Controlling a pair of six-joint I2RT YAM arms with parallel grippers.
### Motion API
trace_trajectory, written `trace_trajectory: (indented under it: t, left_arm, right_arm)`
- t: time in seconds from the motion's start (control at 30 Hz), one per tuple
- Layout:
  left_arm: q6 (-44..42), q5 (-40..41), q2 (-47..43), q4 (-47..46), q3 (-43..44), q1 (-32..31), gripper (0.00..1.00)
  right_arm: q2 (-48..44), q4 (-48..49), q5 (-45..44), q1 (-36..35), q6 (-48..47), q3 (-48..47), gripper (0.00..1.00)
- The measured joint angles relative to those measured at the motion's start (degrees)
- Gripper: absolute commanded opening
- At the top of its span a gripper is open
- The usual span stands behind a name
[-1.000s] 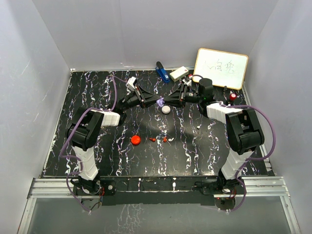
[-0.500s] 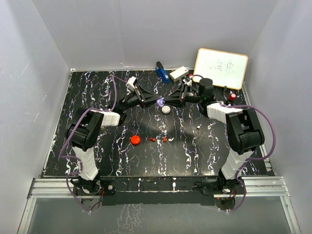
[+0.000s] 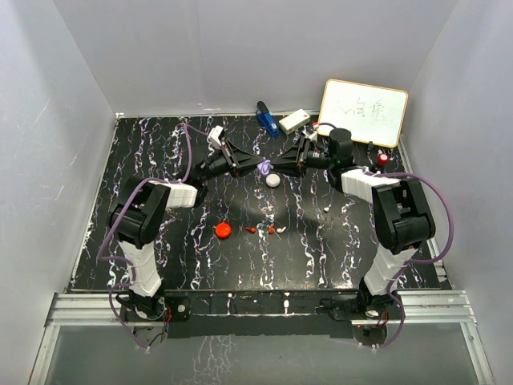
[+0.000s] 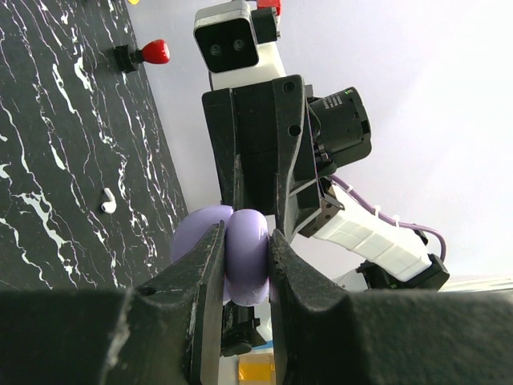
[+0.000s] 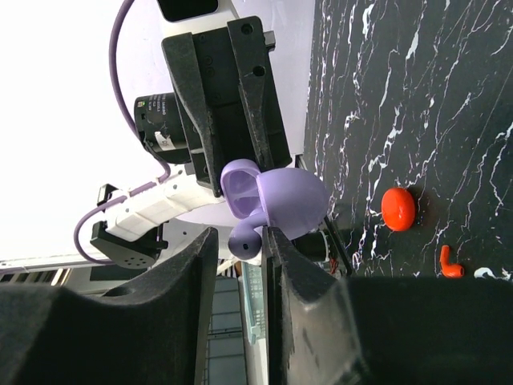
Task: Insert the wireless bluetooth earbuds into the charging case
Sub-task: Place the earbud in the charging case.
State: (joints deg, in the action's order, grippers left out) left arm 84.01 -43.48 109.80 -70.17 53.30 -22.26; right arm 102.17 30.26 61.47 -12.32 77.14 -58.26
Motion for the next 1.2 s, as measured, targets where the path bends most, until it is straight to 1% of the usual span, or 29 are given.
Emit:
trace_trajectory:
  t: [0.43,0.57,0.67,0.8,0.87,0.93,1.0,1.07,1.13,1.2]
  left_arm:
    - [0.04,0.07,-1.62,0.15,0.00,0.17,0.00]
    - [-0.09,0.50,-2.73,1.90,0.00,0.72,0.00]
    - [-0.94,1.20,-3.98,4.57,0.00,1.20,0.00]
    - [-2.97,2.95,-6.34,10.43,-0.35,1.55,0.00]
    - [-3.93,4.15,-7.58,13.75,-0.66,1.55,0.00]
    - [-4.74,5.14,-8.28,16.50,-0.72,1.55,0.00]
    - [-5.11,5.77,-8.41,18.38,-0.81,1.55,0.00]
    - [-5.20,6.38,-8.41,20.26,-1.05,1.55,0.00]
    - [-5.25,6.75,-8.44,21.09,-1.66,1.55,0.00]
    - [-5.25,7.02,-8.44,21.81,-2.16,1.55,0.00]
  right_arm:
    - [0.00,-0.02,-0.02,1.07,-0.31,0.00,0.34]
    - [-0.28,-1.95,-0.55,2.03,-2.75,0.09,0.38]
    - [-2.03,-7.91,-2.78,2.73,-8.17,0.09,0.42]
    - [-7.04,-19.58,-8.79,3.02,-19.41,-0.68,0.48]
    - [-9.75,-25.97,-13.79,2.43,-26.29,-2.38,0.51]
    - [-12.17,-33.38,-20.98,0.81,-34.29,-6.12,0.52]
    - [-13.09,-37.83,-26.12,-2.12,-39.74,-9.33,0.52]
    - [-13.49,-42.66,-32.65,-6.75,-45.92,-13.75,0.52]
    - [-13.64,-45.70,-37.83,-11.17,-50.21,-16.28,0.52]
    - [-13.88,-47.60,-41.48,-14.58,-52.89,-16.90,0.52]
